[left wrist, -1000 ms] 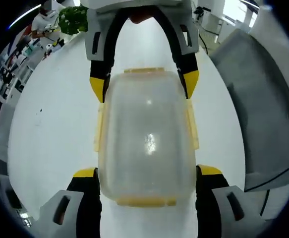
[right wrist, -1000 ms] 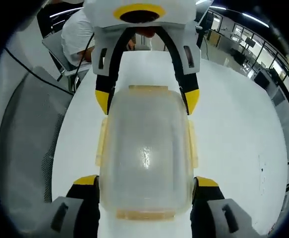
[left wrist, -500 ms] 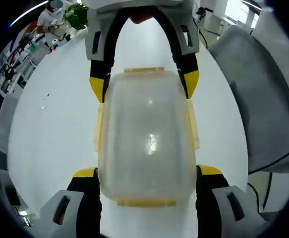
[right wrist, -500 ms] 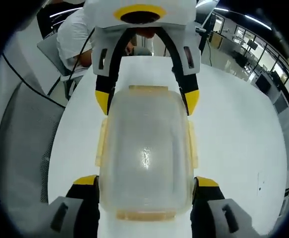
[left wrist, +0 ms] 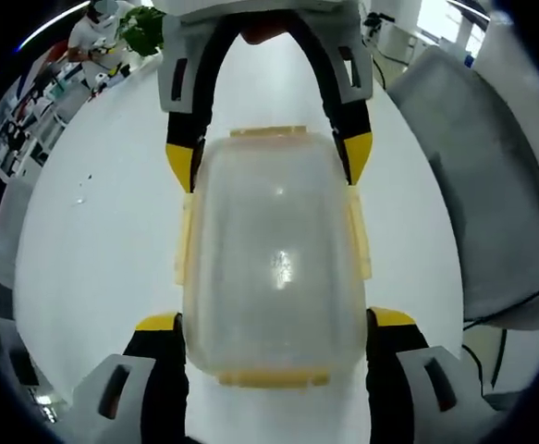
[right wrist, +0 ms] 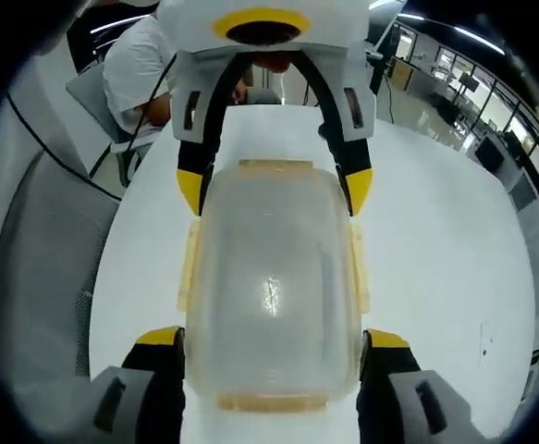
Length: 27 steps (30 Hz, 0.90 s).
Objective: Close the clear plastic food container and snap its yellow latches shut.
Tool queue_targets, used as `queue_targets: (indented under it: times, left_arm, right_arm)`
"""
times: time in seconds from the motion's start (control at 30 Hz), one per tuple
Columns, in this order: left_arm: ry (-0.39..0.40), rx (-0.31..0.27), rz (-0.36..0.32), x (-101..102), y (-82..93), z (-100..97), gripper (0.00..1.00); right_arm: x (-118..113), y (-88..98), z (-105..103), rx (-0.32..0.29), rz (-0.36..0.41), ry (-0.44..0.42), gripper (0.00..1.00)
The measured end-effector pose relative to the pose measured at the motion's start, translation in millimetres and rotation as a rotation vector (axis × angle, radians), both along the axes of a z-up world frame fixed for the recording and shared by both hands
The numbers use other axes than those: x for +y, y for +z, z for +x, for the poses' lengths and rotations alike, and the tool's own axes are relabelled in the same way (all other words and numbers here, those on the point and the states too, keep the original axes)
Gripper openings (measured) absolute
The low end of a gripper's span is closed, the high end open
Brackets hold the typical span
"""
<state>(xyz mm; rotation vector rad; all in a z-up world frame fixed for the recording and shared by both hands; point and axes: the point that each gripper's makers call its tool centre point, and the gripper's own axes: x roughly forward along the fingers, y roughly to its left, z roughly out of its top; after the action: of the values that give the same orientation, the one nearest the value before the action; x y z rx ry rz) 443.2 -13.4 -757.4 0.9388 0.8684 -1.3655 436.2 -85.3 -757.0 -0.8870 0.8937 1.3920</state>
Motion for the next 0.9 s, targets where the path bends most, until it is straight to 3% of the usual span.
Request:
queue_targets:
  times: [0.1, 0.17, 0.2, 0.27, 0.33, 0.4, 0.53, 0.7, 0.9]
  left_arm:
    - [0.001, -0.011, -0.004, 0, 0.5, -0.1, 0.80]
    - [0.023, -0.068, 0.002, 0, 2.5, 7.6, 0.92]
    - [0.028, -0.064, -0.003, -1, 3.3, 6.2, 0.99]
    - [0.030, -0.070, -0.012, -2, 7.7, 4.7, 0.99]
    - [0.035, -0.113, -0.011, -1, 11.9, 8.4, 0.99]
    - [0.073, -0.082, -0.033, -2, 13.8, 4.0, 0.99]
    - [0.130, -0.108, -0.068, -4, 24.0, 3.3, 0.99]
    - [0.203, -0.069, -0.132, -5, 33.9, -9.6, 0.98]
    - [0.260, -0.091, -0.164, -1, 44.7, -21.2, 0.99]
  right_arm:
    - [1, -0.1, 1, -0.003, -0.005, -0.008, 0.80]
    - [2, 1.1, 4, -0.014, 0.006, -0.044, 0.93]
    - [2, 2.1, 4, -0.007, 0.006, -0.062, 0.99]
    - [2, 7.2, 2, -0.003, 0.018, -0.067, 0.99]
    - [1, 10.4, 4, -0.027, 0.015, -0.085, 0.99]
    - [3, 14.4, 3, -0.039, 0.033, -0.090, 0.99]
    - [4, 24.3, -1, -0.049, 0.052, -0.115, 0.99]
    - [4, 33.0, -6, -0.066, 0.085, -0.144, 0.99]
    - [2, 41.9, -19, -0.068, 0.140, -0.197, 0.99]
